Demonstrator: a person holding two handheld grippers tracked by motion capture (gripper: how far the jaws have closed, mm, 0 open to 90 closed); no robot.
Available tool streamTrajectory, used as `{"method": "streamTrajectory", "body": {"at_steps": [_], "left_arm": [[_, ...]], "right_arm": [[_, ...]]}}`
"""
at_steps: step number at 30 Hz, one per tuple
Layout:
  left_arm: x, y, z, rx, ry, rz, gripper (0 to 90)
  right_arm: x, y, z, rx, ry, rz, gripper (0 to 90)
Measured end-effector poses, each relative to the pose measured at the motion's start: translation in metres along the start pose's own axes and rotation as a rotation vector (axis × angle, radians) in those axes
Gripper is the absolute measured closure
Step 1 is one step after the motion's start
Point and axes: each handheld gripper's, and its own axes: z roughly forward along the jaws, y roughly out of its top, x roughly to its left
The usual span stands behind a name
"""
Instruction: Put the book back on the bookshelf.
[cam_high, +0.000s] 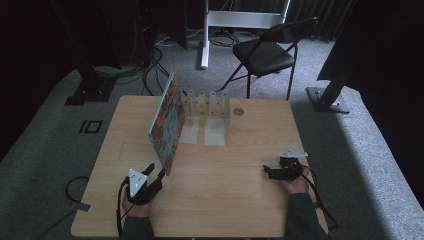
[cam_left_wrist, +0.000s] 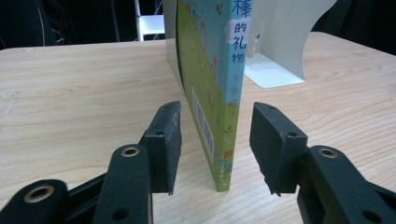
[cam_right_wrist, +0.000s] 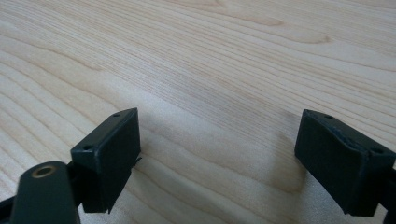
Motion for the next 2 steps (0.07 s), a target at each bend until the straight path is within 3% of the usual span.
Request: {"method": "streamTrajectory", "body": {"at_steps": [2], "left_arm": [[0.0002,-0.0004,-0.0010,-0.001,0.000,0.000,54.7]], "right_arm": [[0.0000,0.0000,0.0000,0.000,0.000,0.000,14.0]]}}
